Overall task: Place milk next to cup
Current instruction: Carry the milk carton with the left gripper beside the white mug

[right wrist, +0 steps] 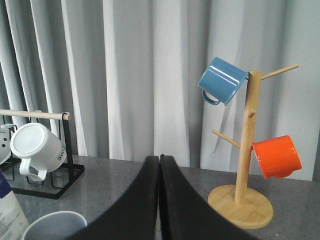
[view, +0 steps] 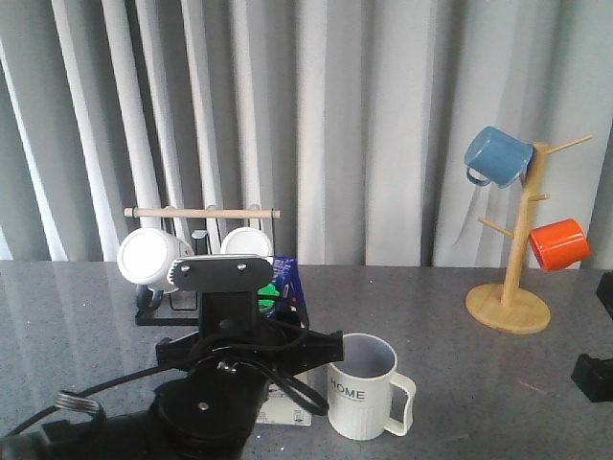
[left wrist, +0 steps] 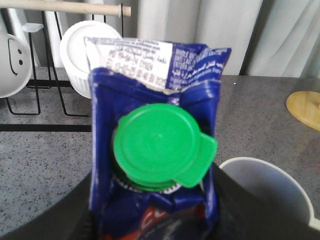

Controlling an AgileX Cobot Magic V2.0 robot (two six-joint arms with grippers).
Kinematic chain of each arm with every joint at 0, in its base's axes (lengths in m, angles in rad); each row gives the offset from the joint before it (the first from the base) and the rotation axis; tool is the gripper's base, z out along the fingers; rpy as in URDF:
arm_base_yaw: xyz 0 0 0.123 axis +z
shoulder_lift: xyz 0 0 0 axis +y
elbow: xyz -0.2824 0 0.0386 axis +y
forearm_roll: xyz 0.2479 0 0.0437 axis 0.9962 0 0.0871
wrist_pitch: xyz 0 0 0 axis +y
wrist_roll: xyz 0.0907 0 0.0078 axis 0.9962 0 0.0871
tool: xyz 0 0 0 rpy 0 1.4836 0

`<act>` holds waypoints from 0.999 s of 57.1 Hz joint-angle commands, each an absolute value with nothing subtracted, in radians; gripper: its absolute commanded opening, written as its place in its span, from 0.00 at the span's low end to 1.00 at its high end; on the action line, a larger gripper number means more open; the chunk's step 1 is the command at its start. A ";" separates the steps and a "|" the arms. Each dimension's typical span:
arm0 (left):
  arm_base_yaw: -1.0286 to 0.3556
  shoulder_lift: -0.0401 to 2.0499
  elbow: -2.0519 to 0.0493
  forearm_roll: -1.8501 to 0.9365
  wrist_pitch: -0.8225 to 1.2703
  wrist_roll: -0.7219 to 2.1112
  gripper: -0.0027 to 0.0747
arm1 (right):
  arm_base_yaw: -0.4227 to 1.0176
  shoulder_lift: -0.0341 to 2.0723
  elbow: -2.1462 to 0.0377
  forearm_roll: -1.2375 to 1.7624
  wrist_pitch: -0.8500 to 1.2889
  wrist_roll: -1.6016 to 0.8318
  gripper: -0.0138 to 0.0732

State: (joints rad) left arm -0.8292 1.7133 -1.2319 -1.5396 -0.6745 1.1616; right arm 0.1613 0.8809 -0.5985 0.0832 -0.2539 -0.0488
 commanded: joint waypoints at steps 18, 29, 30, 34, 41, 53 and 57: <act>-0.851 1.719 -1.299 -1.519 -0.716 1.193 0.16 | 0.158 0.873 -0.628 0.078 -0.321 -0.055 0.15; -0.851 1.736 -1.299 -1.531 -0.718 1.193 0.16 | 0.158 0.873 -0.628 0.078 -0.321 -0.055 0.15; -0.851 1.736 -1.299 -1.534 -0.718 1.193 0.16 | 0.158 0.873 -0.628 0.078 -0.321 -0.055 0.15; -0.851 1.741 -1.299 -1.534 -0.719 1.193 0.16 | 0.158 0.873 -0.628 0.078 -0.321 -0.055 0.15; -0.851 1.740 -1.299 -1.534 -0.710 1.193 0.16 | 0.158 0.873 -0.628 0.078 -0.321 -0.055 0.15; -0.851 1.740 -1.299 -1.533 -0.711 1.193 0.16 | 0.158 0.873 -0.628 0.078 -0.321 -0.055 0.15; -0.851 1.740 -1.299 -1.533 -0.711 1.193 0.16 | 0.158 0.873 -0.628 0.078 -0.321 -0.055 0.15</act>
